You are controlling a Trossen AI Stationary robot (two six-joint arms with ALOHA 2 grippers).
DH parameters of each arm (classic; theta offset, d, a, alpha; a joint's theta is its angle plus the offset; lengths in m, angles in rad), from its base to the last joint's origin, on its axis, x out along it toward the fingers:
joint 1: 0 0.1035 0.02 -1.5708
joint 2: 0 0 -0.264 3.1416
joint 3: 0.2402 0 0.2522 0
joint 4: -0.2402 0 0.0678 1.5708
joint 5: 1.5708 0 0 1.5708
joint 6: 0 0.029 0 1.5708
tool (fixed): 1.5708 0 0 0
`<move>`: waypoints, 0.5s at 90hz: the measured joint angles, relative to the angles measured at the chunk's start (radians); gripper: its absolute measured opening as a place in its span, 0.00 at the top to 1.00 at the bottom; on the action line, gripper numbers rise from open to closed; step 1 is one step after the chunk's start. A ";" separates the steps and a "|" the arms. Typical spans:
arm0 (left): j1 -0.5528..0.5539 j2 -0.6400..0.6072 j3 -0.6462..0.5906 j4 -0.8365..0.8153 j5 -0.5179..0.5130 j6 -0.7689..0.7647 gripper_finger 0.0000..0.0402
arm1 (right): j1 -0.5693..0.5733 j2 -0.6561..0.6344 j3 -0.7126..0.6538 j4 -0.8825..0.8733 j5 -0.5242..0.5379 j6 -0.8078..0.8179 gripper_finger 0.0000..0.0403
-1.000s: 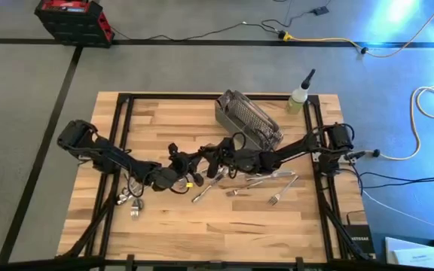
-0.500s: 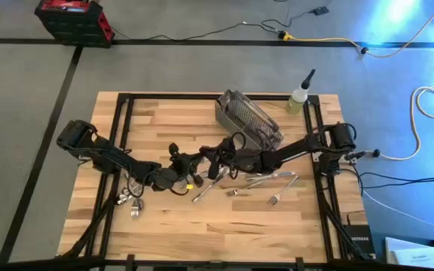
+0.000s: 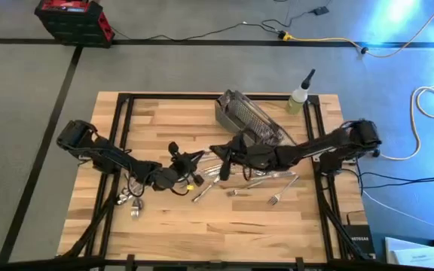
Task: Sort silverware
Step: Put the silver fork into the gray silverware organizer
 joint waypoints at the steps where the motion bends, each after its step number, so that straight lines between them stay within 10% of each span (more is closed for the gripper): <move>1: -0.001 0.000 0.000 -0.003 0.001 0.000 0.99 | 0.005 -0.012 0.000 -0.023 0.016 -0.005 1.00; 45: -0.008 0.000 -0.001 -0.115 0.031 -0.085 0.99 | 0.178 -0.602 -0.191 -0.843 0.413 0.288 1.00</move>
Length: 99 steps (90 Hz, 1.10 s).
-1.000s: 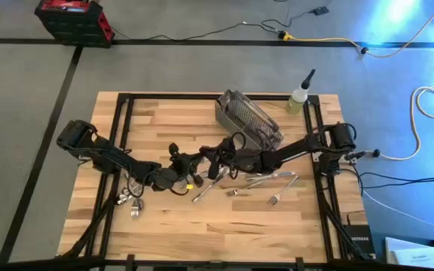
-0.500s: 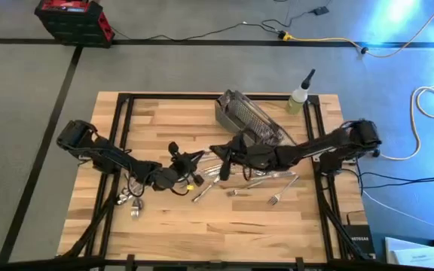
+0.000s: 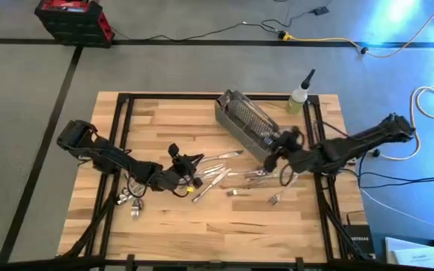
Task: Sort silverware
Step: Put the silver fork into the gray silverware organizer
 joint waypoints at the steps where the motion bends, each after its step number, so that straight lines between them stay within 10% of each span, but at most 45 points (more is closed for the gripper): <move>1: 0.000 0.000 0.000 0.000 0.000 0.000 0.99 | 0.004 -0.013 -0.007 -0.006 0.008 0.007 1.00; 24: 0.010 0.000 0.000 0.000 0.001 -0.020 0.99 | 0.040 -0.244 -0.148 -0.011 0.081 0.049 1.00; 57: 0.010 0.000 0.000 -0.016 0.002 -0.026 0.99 | 0.040 -0.250 -0.294 0.006 0.068 0.260 0.97; 99: 0.009 0.000 0.000 -0.023 0.059 -0.007 0.99 | 0.040 -0.250 -0.294 0.227 0.191 0.049 0.52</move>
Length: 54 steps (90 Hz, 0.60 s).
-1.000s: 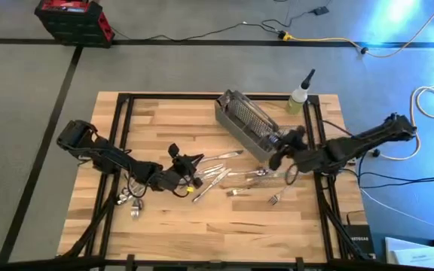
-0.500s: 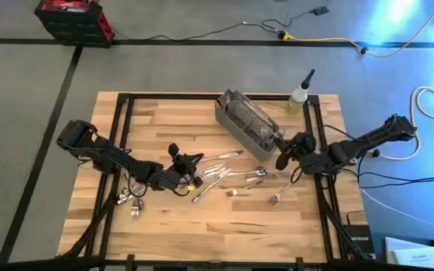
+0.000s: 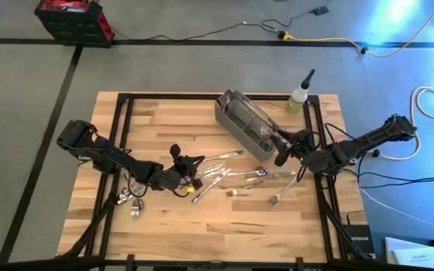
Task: Sort silverware
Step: Put the silver fork into the gray silverware organizer, then put the silver spoon into the gray silverware organizer
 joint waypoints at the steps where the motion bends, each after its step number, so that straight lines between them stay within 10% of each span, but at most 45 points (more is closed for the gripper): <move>1: 0.000 0.000 0.000 0.000 0.000 0.000 0.99 | 0.000 0.000 0.000 0.000 0.002 0.000 0.51; 31: -0.089 -0.053 0.000 -0.142 0.027 0.020 0.99 | 0.001 0.000 0.000 0.089 -0.105 -0.091 0.45; 54: -0.228 -0.201 0.000 -0.555 0.131 -0.010 0.99 | 0.000 0.040 0.000 0.296 -0.286 -0.251 0.45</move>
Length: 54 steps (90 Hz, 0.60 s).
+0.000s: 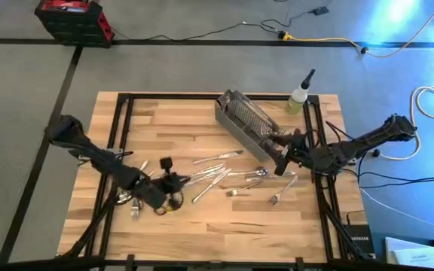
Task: Sort silverware
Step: Put the silver spoon into the gray silverware organizer
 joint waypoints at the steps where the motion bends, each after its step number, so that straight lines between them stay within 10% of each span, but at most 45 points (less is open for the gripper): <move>1: -0.005 -0.008 0.000 -0.021 0.014 -0.005 0.99 | 0.000 0.004 0.000 0.006 -0.009 -0.008 0.45; 28: -0.001 -0.131 0.116 -0.646 0.652 -0.198 0.99 | -0.002 0.159 0.000 0.185 -0.109 -0.122 0.45; 54: -0.019 -0.023 0.197 -0.887 0.868 0.502 0.99 | -0.008 0.287 0.000 0.350 -0.166 -0.198 0.45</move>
